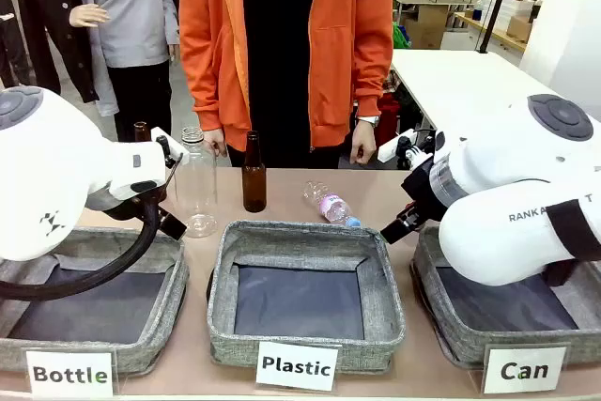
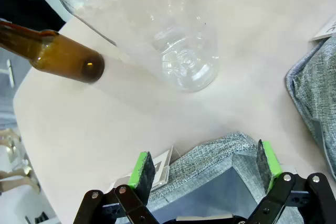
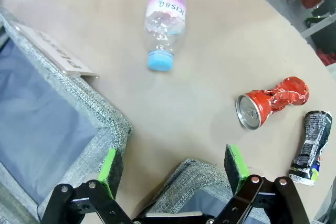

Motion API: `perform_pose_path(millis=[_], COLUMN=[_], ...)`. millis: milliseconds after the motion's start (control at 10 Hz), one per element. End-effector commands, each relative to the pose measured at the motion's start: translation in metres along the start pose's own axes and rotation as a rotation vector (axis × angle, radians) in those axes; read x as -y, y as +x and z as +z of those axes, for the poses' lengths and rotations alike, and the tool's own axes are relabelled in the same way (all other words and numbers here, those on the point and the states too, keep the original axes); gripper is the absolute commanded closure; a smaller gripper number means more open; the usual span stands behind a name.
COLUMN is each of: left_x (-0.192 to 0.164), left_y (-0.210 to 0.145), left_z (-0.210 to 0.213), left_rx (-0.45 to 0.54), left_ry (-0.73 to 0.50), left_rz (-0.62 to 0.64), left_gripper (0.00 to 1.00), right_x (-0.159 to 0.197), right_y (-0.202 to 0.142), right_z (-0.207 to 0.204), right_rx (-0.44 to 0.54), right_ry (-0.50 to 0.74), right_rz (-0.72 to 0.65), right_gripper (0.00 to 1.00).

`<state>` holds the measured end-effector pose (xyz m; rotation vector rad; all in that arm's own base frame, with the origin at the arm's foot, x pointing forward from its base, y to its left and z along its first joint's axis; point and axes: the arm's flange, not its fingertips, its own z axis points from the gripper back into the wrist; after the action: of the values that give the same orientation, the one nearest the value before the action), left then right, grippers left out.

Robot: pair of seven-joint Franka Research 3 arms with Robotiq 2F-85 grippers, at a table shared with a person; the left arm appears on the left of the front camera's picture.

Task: Sort the can waste into the basket.
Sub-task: Pick up the can waste from the table and place it in the right Fabric basket.

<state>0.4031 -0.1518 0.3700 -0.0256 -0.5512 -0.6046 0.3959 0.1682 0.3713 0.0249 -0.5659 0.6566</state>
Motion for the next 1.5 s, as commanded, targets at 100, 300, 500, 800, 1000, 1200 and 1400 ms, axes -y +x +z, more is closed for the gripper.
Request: perform_pose_path(millis=[100,300,500,800,1000,1200,1400], left_x=[0.000,0.000,0.000,0.000,0.000,0.000,-0.002], left_y=[0.000,0.000,0.000,0.000,0.000,0.000,0.006], left_z=[0.000,0.000,0.000,0.000,0.000,0.000,0.034], left_rx=[0.000,0.000,0.000,0.000,0.000,0.000,0.040], left_ry=[0.000,0.000,0.000,0.000,0.000,0.000,-0.118], left_rz=[0.000,0.000,0.000,0.000,0.000,0.000,-0.030], left_gripper=[0.00,0.00,0.00,0.00,0.00,0.00,0.00], right_x=[0.000,0.000,0.000,0.000,0.000,0.000,0.005], right_y=[0.000,0.000,0.000,0.000,0.000,0.000,0.011], right_z=[0.000,0.000,0.000,0.000,0.000,0.000,0.030], right_rx=[0.000,0.000,0.000,0.000,0.000,0.000,-0.017], right_ry=[0.000,0.000,0.000,0.000,0.000,0.000,0.040], right_rz=[0.000,0.000,0.000,0.000,0.000,0.000,-0.052], right_gripper=[0.00,0.00,0.00,0.00,0.00,0.00,0.00])
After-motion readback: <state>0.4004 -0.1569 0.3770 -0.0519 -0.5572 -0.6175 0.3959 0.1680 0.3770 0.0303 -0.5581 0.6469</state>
